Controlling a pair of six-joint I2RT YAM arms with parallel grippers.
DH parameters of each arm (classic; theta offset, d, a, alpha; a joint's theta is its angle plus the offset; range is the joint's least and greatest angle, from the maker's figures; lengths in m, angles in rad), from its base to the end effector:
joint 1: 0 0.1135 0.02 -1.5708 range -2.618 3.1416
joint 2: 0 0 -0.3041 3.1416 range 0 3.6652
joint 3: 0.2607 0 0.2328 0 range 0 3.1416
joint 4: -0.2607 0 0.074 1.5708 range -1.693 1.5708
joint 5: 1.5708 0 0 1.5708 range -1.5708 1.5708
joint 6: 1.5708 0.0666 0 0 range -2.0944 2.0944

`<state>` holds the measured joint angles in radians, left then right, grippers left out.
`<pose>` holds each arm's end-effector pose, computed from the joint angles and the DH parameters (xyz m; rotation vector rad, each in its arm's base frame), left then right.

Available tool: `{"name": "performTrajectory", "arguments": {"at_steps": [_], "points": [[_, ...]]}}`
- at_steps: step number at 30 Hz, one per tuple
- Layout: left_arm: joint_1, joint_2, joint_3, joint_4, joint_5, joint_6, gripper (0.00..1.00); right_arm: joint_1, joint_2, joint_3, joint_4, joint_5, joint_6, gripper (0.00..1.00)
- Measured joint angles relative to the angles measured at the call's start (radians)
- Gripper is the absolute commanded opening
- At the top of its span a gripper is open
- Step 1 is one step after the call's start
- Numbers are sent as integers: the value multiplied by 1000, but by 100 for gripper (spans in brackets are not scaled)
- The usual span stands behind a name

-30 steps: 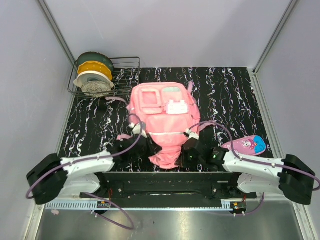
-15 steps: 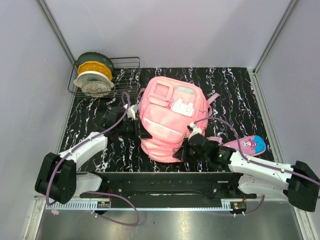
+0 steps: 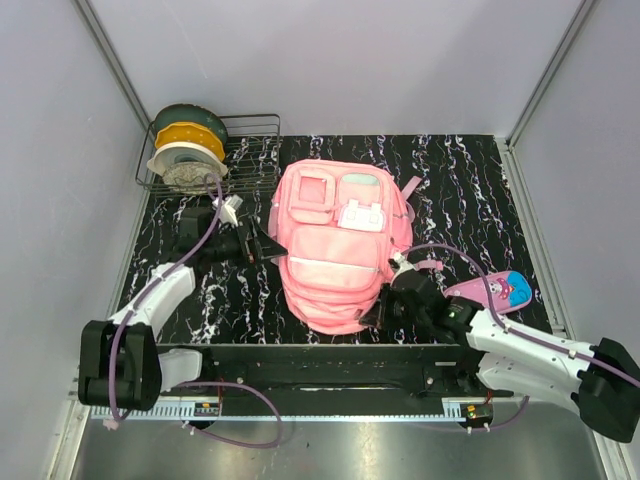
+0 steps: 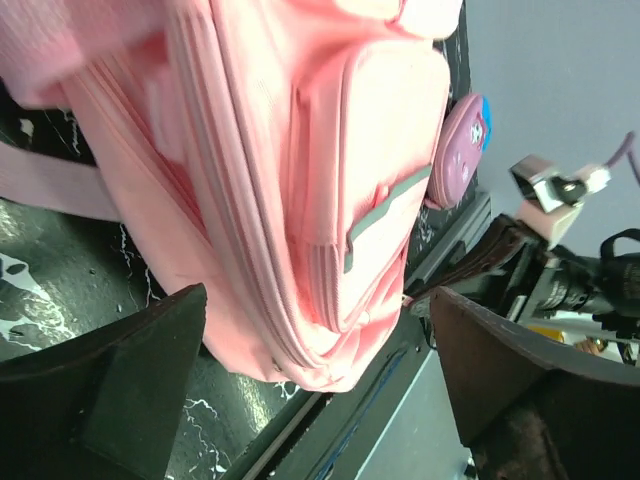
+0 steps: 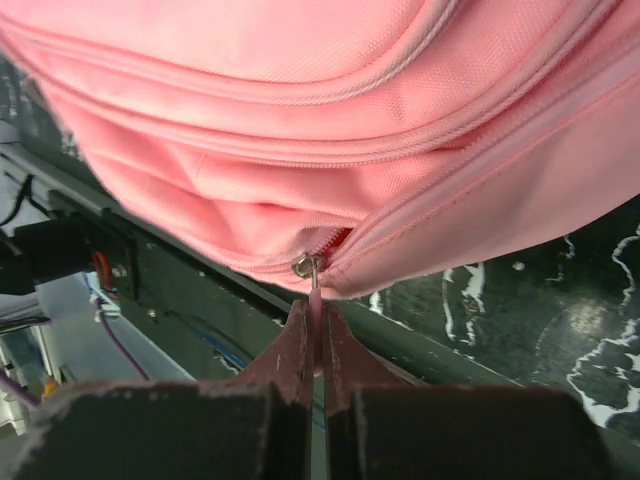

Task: Pack the student bag
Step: Zip the student bag at the center of the board.

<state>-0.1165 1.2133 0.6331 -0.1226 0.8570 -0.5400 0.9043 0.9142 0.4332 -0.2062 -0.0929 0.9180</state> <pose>0.2170 -0.0761 0.2492 -0.0072 2.3080 -1.3138 0.1003 0.1374 0.2145 -0.0376 2.4865 1.0001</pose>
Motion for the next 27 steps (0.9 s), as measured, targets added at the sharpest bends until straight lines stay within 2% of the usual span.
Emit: {"name": "performTrajectory", "arguments": {"at_steps": [5,9,11,16,18,23,27], "points": [[19,-114,-19,19,-45,-24,99,-12,54,-5,-26,-32,-16,0],[-31,-282,-38,-12,-136,-64,99,-14,138,12,15,-51,-26,0],[-103,-380,-57,-14,-210,-105,99,-14,162,21,30,-59,-28,0],[-342,-648,-214,-20,-436,-307,99,-14,203,60,38,-64,-31,0],[-468,-714,-283,-34,-554,-405,99,-14,225,79,42,-66,-31,0],[-707,-692,-337,-90,-797,-561,99,-14,254,111,52,-63,-31,0],[-818,-643,-338,-88,-956,-649,99,-14,254,119,56,-57,-29,0]]}}
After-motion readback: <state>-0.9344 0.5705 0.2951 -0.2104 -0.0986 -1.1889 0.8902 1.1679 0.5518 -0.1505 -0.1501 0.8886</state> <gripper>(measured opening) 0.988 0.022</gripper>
